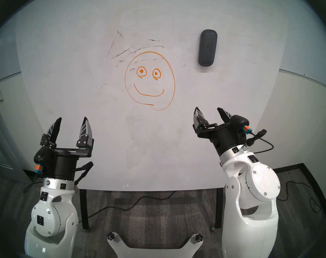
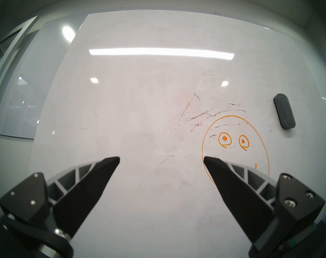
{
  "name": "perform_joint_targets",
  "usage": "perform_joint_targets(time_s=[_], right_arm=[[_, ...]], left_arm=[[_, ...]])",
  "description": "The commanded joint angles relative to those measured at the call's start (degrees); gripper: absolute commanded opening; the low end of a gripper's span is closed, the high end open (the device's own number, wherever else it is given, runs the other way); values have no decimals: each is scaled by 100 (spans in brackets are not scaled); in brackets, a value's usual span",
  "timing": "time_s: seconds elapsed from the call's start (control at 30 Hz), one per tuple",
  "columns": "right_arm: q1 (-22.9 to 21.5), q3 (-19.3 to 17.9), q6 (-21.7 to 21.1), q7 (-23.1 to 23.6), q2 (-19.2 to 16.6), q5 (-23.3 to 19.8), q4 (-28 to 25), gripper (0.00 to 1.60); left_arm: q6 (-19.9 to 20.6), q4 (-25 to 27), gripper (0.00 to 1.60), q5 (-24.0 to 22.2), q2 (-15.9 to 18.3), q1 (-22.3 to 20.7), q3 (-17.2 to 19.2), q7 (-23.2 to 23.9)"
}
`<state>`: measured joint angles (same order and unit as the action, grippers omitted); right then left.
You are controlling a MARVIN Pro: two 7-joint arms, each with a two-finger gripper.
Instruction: Erase all marks on the whiteboard with the eraser
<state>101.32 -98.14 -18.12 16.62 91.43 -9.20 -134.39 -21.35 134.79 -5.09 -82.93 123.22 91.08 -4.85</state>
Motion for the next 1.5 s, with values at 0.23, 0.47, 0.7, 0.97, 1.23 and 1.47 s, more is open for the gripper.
perform_joint_targets(time_s=[0.23, 0.47, 0.7, 0.97, 1.23, 1.47], right_arm=[[-1037, 138, -343, -99, -141, -25, 88, 160], [-1236, 242, -511, -133, -142, -50, 119, 160], [-1523, 316, -641, -259, -118, -30, 174, 160], [-1762, 527, -441, -528, -206, 359, 339, 160], [-1991, 708, -286, -677, -224, 679, 599, 160], [-2381, 706, -285, -783, -229, 812, 1028, 160]], left_arm=[[-15, 107, 160, -3, 3, -6, 3, 3], [-14, 108, 160, -3, 3, -5, 3, 3], [-14, 108, 160, -3, 3, -5, 3, 3], [-14, 109, 160, -4, 3, -5, 3, 3], [-13, 109, 160, -4, 4, -4, 3, 3], [-14, 108, 160, -3, 3, -5, 3, 3]])
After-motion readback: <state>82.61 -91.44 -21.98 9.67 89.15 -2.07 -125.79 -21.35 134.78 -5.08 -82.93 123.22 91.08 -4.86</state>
